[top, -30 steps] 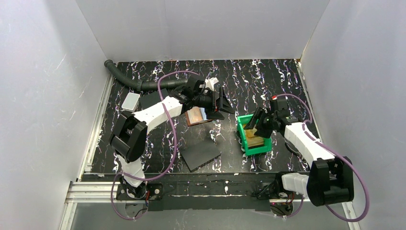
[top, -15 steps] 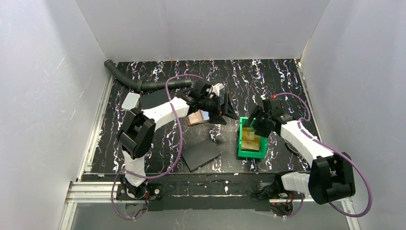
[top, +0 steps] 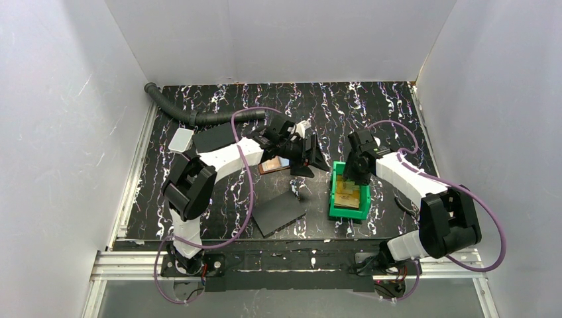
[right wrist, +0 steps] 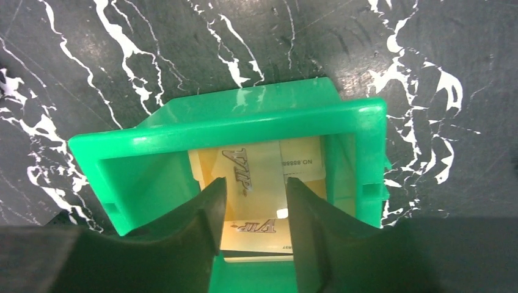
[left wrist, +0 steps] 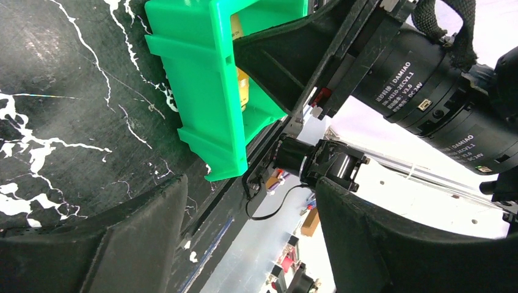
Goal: Put the credit cards into the card holder
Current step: Move the storage box to the center of the board, then pick up the credit card from the storage box.
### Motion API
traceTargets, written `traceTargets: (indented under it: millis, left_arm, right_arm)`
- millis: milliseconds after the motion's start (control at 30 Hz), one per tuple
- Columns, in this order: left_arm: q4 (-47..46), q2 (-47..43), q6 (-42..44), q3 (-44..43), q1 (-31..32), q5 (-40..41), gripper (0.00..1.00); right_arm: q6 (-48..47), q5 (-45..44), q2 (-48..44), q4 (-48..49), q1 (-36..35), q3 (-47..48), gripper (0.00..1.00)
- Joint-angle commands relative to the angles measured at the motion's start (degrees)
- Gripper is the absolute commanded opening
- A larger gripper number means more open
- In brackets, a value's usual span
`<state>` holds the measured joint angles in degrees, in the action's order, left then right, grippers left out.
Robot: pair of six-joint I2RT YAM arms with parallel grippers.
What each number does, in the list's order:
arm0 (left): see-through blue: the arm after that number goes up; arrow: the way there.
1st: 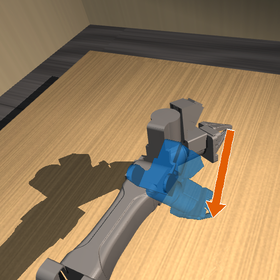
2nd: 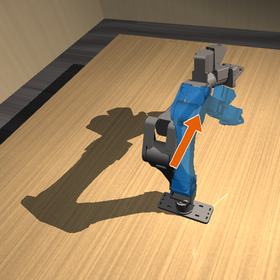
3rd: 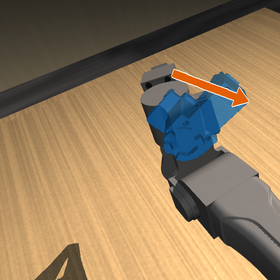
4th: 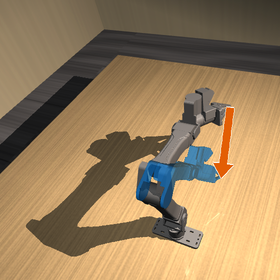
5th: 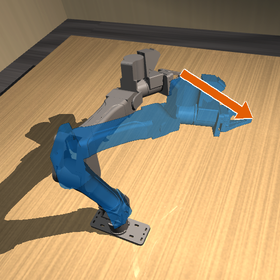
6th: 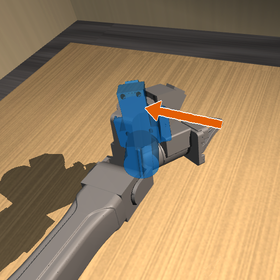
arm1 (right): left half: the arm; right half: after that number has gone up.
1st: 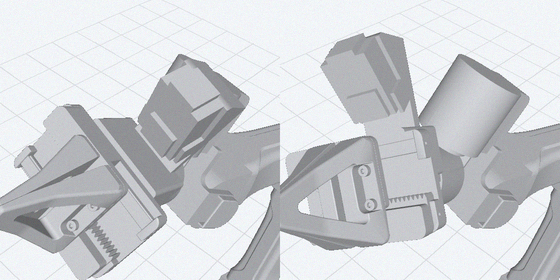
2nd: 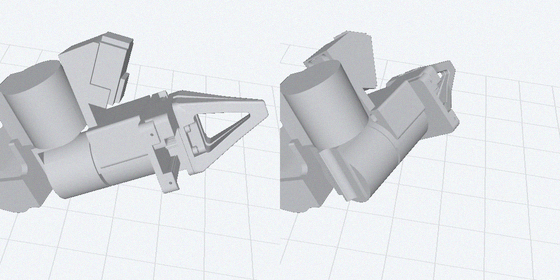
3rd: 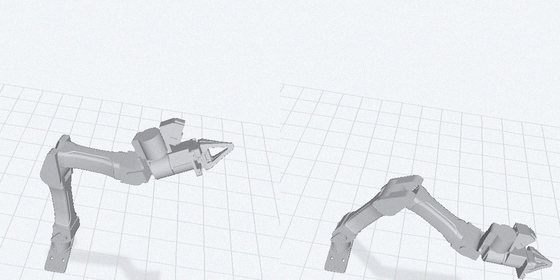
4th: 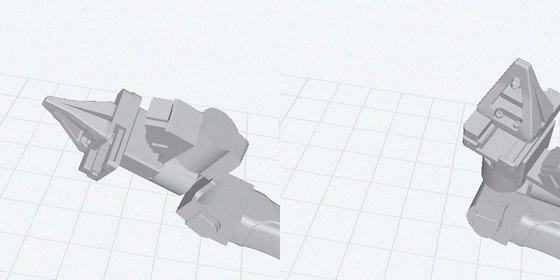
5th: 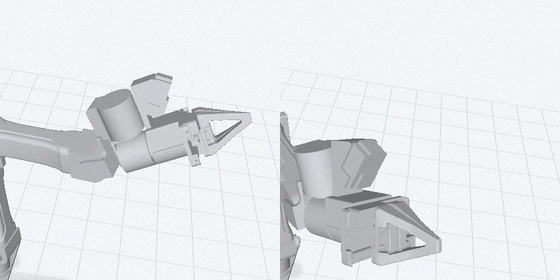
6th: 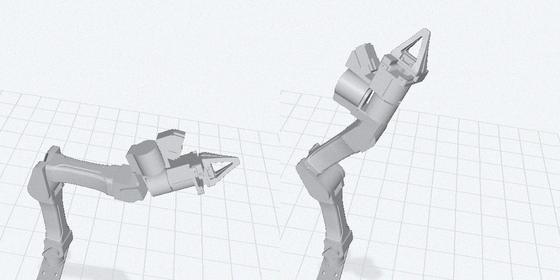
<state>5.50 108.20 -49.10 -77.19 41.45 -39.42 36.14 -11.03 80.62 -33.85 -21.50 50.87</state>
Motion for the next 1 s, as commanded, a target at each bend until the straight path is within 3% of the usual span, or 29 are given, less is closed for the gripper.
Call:
traceTargets:
  millis: [0,233,533,967]
  left_arm:
    - [-0.67,-1.08,-0.17,-0.44,1.73,0.66,0.73]
    - [-0.71,2.56,-1.15,-2.12,3.97,1.78,0.66]
    - [-0.93,6.21,-1.88,-3.63,4.91,1.68,0.51]
    - [-2.03,7.98,-2.84,-3.11,4.95,0.85,0.47]
  right_arm:
    - [-0.96,-3.84,-0.64,-1.95,-0.04,1.93,0.48]
    - [-1.65,-2.25,0.74,-3.69,-0.04,0.87,0.53]
    - [0.79,1.07,1.14,0.28,-0.04,-2.13,0.51]
    - [6.82,4.18,-2.55,7.22,0.05,-7.62,0.53]
